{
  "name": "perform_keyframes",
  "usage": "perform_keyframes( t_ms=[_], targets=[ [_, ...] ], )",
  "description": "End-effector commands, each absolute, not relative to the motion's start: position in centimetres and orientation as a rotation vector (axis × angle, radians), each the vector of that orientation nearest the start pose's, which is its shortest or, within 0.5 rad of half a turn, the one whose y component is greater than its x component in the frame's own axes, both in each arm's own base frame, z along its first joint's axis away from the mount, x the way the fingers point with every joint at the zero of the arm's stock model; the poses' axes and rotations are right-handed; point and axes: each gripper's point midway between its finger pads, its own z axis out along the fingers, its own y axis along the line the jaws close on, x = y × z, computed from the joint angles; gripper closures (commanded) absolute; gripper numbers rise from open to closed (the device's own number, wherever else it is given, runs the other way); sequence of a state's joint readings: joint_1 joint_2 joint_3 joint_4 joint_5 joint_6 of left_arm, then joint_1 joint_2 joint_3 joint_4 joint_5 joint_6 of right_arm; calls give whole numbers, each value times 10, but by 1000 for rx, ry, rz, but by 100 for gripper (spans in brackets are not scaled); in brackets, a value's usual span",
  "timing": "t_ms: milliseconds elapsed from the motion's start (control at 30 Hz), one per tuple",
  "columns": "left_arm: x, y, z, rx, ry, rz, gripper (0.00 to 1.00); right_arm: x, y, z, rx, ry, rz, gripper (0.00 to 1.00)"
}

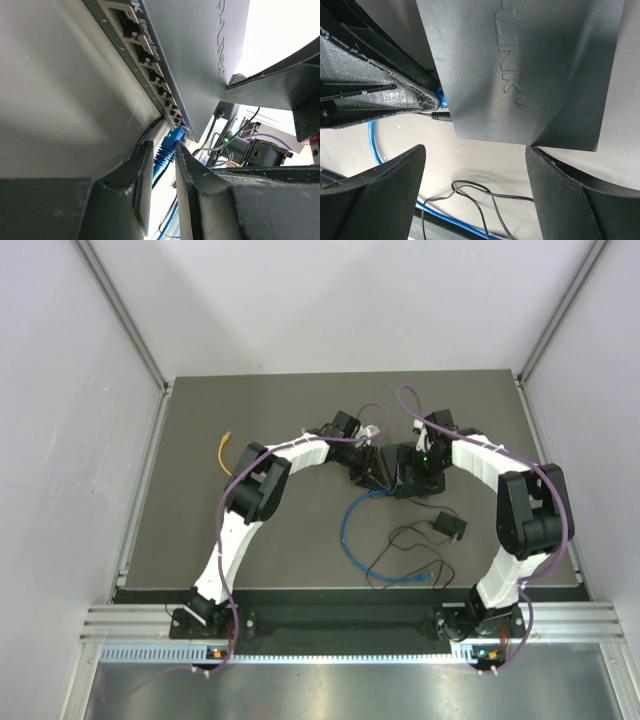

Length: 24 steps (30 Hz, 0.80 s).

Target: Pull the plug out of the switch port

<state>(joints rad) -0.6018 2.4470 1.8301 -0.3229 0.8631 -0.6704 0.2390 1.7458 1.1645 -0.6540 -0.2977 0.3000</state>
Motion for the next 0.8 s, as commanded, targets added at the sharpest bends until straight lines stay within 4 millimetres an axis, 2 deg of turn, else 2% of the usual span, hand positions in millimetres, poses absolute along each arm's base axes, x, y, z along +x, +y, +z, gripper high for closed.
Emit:
perform_keyframes(
  t_ms=[0, 133, 267, 400, 567, 600, 767],
  targets=[
    [356, -419, 32, 349, 2732, -1477, 73, 332, 142, 61, 24, 2809, 541, 20],
    [357, -418, 36, 371, 2720, -1471, 68, 343, 132, 74, 64, 2775, 506, 19],
    [358, -418, 41, 373, 2706, -1496, 57, 361, 119, 90, 103, 2731, 448, 18],
    [358, -420, 47, 387, 2680, -1529, 46, 373, 112, 98, 113, 2717, 400, 18],
    [357, -423, 48, 371, 2677, -1573, 41, 383, 100, 87, 125, 2740, 336, 17],
    [359, -424, 49, 369, 2665, -1577, 41, 384, 99, 81, 119, 2755, 331, 17],
    [362, -427, 56, 358, 2645, -1601, 38, 389, 102, 79, 111, 2753, 364, 17]
  ],
)
